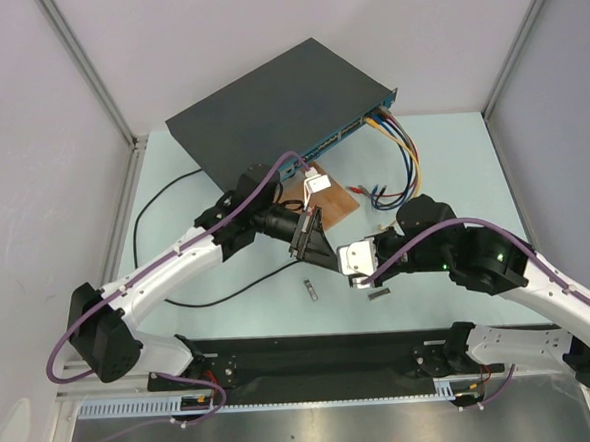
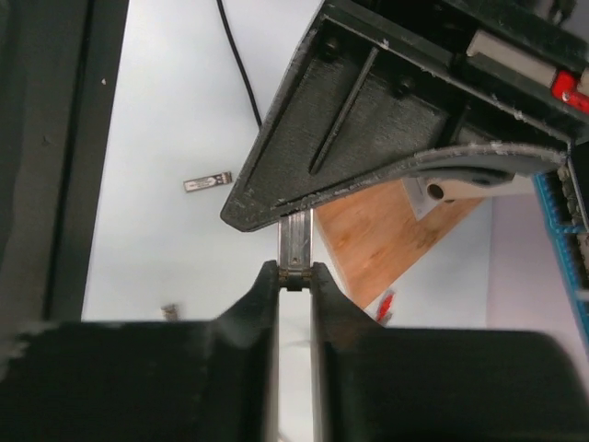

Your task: Insert the plug into the switch port

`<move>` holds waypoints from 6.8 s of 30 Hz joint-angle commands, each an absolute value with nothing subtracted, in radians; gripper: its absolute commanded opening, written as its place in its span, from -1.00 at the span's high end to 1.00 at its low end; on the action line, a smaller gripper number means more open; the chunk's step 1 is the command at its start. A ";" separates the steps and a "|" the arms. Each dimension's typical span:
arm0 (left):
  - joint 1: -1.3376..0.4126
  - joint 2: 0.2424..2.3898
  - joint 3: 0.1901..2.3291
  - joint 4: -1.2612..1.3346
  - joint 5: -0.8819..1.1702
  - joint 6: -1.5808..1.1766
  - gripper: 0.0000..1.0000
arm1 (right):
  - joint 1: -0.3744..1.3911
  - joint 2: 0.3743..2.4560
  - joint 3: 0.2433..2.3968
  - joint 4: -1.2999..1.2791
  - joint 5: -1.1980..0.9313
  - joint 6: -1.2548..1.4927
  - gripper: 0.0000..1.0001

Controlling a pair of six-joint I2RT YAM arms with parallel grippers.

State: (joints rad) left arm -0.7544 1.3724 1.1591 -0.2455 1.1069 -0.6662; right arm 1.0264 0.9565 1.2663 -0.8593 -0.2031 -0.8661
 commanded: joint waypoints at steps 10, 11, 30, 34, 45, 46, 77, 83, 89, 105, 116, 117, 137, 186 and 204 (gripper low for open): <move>-0.663 1.359 1.327 -0.339 1.074 -0.517 -0.11 | 1.000 0.953 1.250 -0.750 -0.123 -0.695 1.00; -0.646 1.356 1.354 -0.365 1.059 -0.487 -0.16 | 0.967 0.954 1.243 -0.738 -0.123 -0.666 1.00; 0.178 0.997 1.176 -0.067 0.896 -0.787 -0.99 | 0.670 1.138 1.327 -0.572 -0.068 -0.134 1.00; 0.264 0.924 1.053 -0.083 0.851 -0.798 -0.99 | 0.632 1.204 1.356 -0.578 -0.063 -0.127 1.00; 0.282 0.962 0.842 0.049 0.819 -0.945 -1.00 | 0.636 1.307 1.451 -0.578 -0.117 -0.063 1.00; 0.281 0.963 0.832 0.067 0.818 -0.957 -1.00 | 0.644 1.308 1.451 -0.575 -0.118 -0.058 1.00; 0.068 1.120 0.752 0.394 0.727 -1.128 -0.44 | 0.773 1.485 1.601 -0.525 0.052 0.086 1.00; 0.044 1.117 0.749 0.383 0.721 -1.114 0.18 | 0.773 1.499 1.615 -0.522 0.080 0.077 1.00; 0.043 1.114 0.749 0.370 0.718 -1.106 0.59 | 0.775 1.514 1.617 -0.528 0.103 0.052 1.00; 0.043 1.109 0.750 0.356 0.716 -1.097 0.93 | 0.752 1.502 1.592 -0.541 0.084 0.032 1.00; 0.041 1.112 0.752 0.353 0.715 -1.095 0.99 | 0.767 1.509 1.601 -0.534 0.068 0.026 1.00; 0.043 1.112 0.752 0.351 0.713 -1.095 0.99 | 0.773 1.511 1.601 -0.534 0.066 0.023 1.00; 0.041 1.109 0.746 0.348 0.715 -1.094 1.00 | 0.764 1.591 1.733 -0.564 0.049 0.003 1.00; 0.041 1.115 0.750 0.307 0.718 -1.060 0.99 | 0.687 1.585 1.693 -0.543 -0.129 -0.014 0.51; 0.040 1.132 0.756 0.313 0.726 -1.062 0.99 | 0.699 1.554 1.603 -0.321 -0.035 0.069 0.63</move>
State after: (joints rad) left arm 0.0673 1.1130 0.7517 0.3229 0.7166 -1.1423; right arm 0.6968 1.5875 1.6047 -0.4637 -0.0814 0.0299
